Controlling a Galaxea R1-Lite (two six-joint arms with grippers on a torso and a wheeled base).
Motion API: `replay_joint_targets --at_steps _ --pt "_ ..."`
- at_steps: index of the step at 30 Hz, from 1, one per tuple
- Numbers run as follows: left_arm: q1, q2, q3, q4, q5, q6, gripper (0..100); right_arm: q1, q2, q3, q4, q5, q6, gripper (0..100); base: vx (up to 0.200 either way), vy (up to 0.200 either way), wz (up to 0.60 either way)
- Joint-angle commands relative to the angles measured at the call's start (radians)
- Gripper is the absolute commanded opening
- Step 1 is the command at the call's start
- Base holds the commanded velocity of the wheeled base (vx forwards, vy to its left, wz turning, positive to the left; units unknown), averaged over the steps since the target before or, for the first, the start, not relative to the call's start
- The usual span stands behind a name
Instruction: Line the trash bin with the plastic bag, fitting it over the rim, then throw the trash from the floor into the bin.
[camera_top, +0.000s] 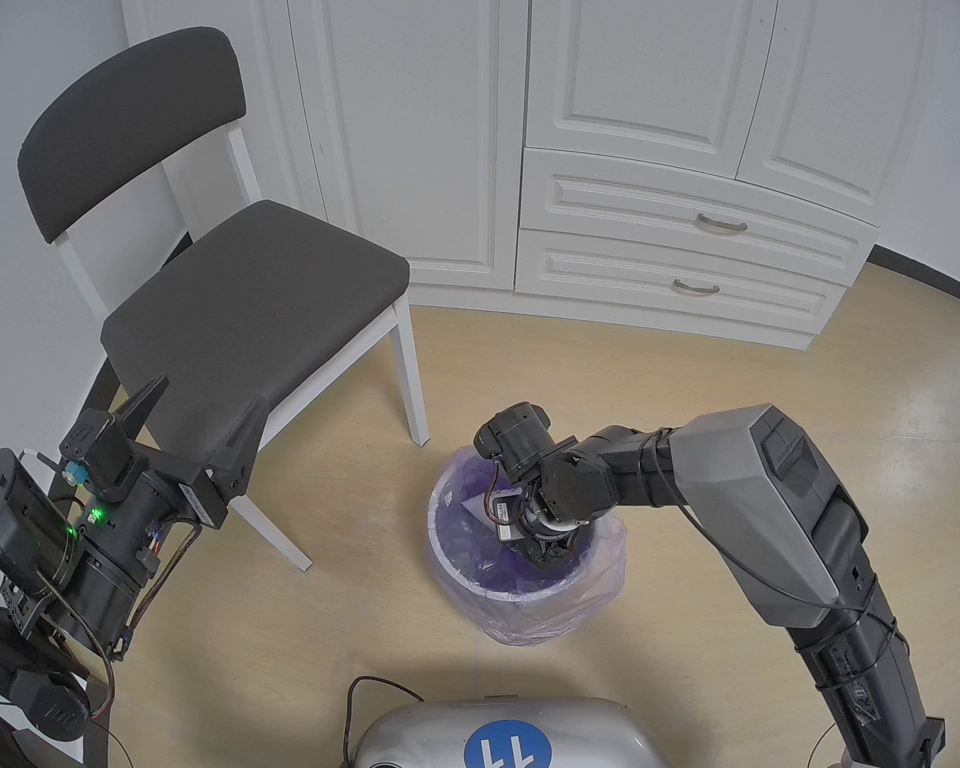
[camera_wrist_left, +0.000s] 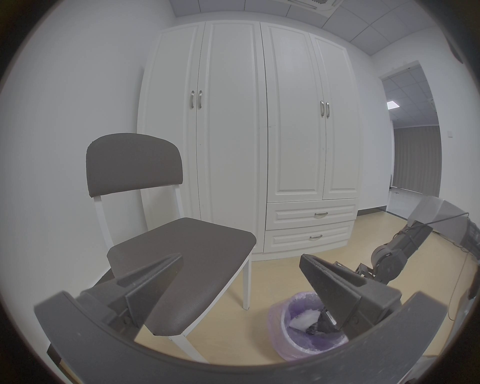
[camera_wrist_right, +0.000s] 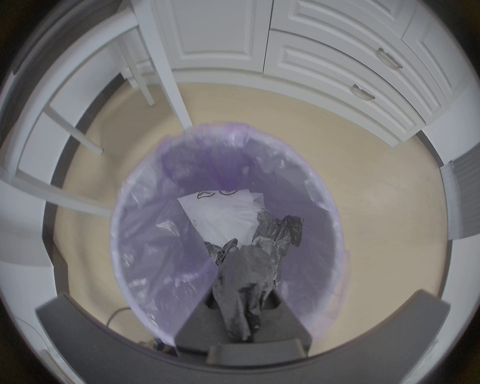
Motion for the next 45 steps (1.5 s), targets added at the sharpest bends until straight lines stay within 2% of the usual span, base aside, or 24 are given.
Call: replay_joint_targets --at_steps 1,8,16,21,27,37,38,45 --pt "0.0 0.001 -0.001 0.0 0.0 0.0 100 0.014 0.033 0.0 -0.065 0.004 0.027 0 0.0 0.0 0.0" --pt "0.0 -0.001 -0.001 -0.002 0.0 0.0 100 0.016 0.036 0.0 -0.057 -0.002 0.039 0 0.0 0.0 0.0" --pt "0.0 -0.001 -0.001 -0.002 0.0 0.0 100 0.005 0.006 0.0 0.093 -0.01 0.013 0 0.0 0.0 0.0" --pt "0.0 -0.001 -0.001 -0.002 0.0 0.0 100 0.007 0.018 0.0 0.086 -0.01 0.013 0 0.0 0.0 0.0" --pt "0.0 -0.001 -0.001 -0.002 0.0 0.0 100 0.016 0.068 0.0 -0.043 -0.007 0.015 0 0.0 0.0 0.0" --pt "0.0 -0.003 -0.003 -0.002 0.0 0.0 100 0.016 0.068 0.0 -0.063 -0.007 0.032 0 0.0 0.0 0.0" --pt "0.0 -0.003 -0.003 -0.002 0.0 0.0 100 0.017 0.068 0.0 -0.063 -0.007 0.033 100 0.0 0.0 0.0" --pt "0.0 -0.003 -0.003 -0.002 0.0 -0.002 100 0.022 0.042 0.0 -0.057 -0.009 0.036 100 0.0 0.0 0.0"
